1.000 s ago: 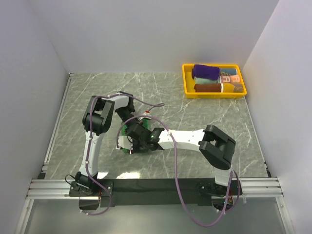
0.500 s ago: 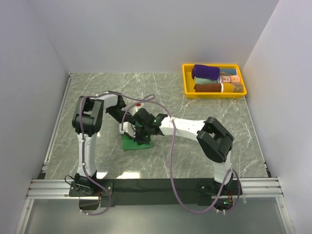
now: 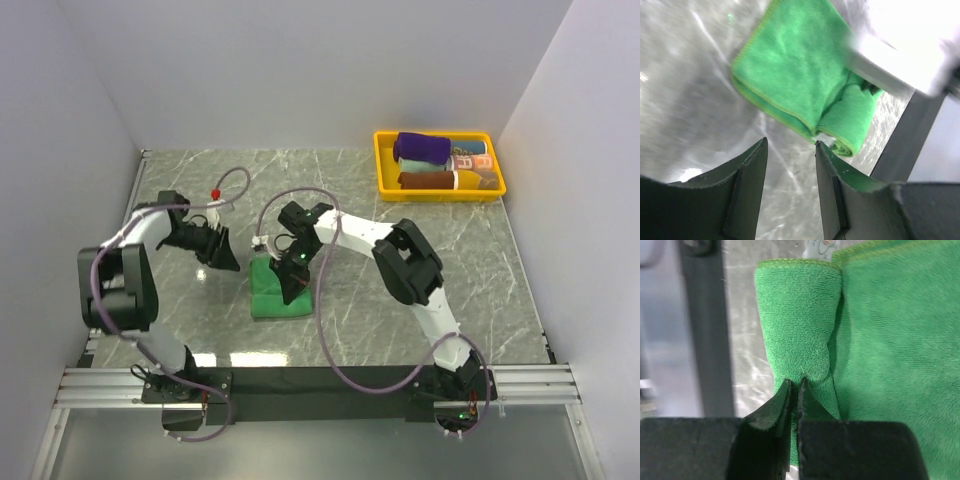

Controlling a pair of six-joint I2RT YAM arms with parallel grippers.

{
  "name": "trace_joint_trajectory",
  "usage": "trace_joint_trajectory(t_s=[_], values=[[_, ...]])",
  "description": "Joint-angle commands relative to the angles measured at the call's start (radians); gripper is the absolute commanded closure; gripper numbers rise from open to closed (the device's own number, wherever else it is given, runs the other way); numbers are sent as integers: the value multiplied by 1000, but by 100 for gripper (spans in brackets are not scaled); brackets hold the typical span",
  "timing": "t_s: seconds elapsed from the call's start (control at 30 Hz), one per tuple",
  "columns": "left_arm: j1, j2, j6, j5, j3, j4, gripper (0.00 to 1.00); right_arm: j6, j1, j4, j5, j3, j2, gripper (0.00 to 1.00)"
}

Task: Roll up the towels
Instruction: Roll the towel

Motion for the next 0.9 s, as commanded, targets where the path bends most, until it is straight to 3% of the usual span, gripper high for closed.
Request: trace_joint_trajectory(t_s=[0.0,0.07,0.33,0.47,0.6,0.8,0.87], values=[[-42,-163,-62,1,-110,147,52,3,-24,-269,-97,62,180,100],[-88,-289,-36,-48,-187,194,52,9,-44,-288,-100,88,216,100],[-513,-605,7,-399,-430,389,44,85,-83,-317,-132,215,374,100],[-688,-579,16,-484,-438,423,42,110,-90,-334,-169,265,426,100],[-786,-537,54,-546,-445,472,41,141,-99,-302,-177,260,448,100],[-866,-429,114,-633,-471,540,42,144,-102,-297,-186,266,449,100],[-868,-378,132,-645,-476,532,47,147,-104,-289,-185,260,443,100]])
